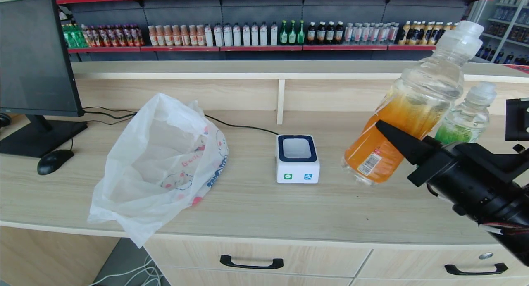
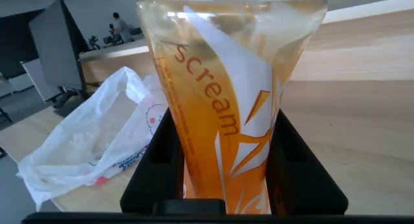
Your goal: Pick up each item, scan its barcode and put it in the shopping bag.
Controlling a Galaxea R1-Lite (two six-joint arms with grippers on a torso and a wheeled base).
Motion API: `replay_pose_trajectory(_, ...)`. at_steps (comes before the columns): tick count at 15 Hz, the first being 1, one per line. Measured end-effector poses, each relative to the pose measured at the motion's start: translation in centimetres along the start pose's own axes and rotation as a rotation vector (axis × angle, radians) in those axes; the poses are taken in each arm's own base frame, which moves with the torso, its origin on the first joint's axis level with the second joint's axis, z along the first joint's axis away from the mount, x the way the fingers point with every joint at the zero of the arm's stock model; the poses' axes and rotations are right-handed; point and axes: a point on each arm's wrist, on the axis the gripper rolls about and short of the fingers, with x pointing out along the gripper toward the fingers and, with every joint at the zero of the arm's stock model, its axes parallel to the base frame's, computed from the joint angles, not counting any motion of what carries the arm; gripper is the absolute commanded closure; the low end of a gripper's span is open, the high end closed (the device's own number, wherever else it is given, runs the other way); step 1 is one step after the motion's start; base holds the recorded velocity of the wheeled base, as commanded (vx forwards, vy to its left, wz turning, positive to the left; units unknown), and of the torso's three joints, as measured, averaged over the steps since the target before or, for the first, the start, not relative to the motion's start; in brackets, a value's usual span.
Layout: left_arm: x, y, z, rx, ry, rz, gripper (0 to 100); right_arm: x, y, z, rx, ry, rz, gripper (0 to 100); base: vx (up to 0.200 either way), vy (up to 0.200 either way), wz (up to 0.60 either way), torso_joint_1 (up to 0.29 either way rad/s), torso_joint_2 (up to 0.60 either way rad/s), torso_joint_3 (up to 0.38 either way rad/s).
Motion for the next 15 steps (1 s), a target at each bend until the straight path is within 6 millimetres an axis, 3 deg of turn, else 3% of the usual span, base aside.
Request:
replay_pose_trajectory(4, 0.0, 0.0, 0.0, 0.000, 0.000, 0.000, 0, 0.1, 5.2, 0.3, 0.164, 0.000, 0.229, 100, 0.000, 0.000, 0.00, 0.000, 0.00, 0.000)
replay_pose_trajectory(8, 0.0, 0.0, 0.0, 0.000, 0.000, 0.001, 0, -0.3, 8.9, 0.5, 0.321, 0.025, 0.389, 100, 0.000, 0.000, 0.00, 0.000, 0.00, 0.000)
replay_pose_trajectory(11, 0.0, 0.0, 0.0, 0.000, 0.000, 0.001, 0, -0.5, 11.2, 0.9, 0.421, 0.036, 0.482, 100, 0.000, 0.000, 0.00, 0.000, 0.00, 0.000)
replay_pose_trajectory(15, 0.0, 0.0, 0.0, 0.000, 0.000, 0.000, 0, 0.5, 12.5, 2.2, 0.549, 0.003, 0.533, 100, 0.000, 0.000, 0.00, 0.000, 0.00, 0.000)
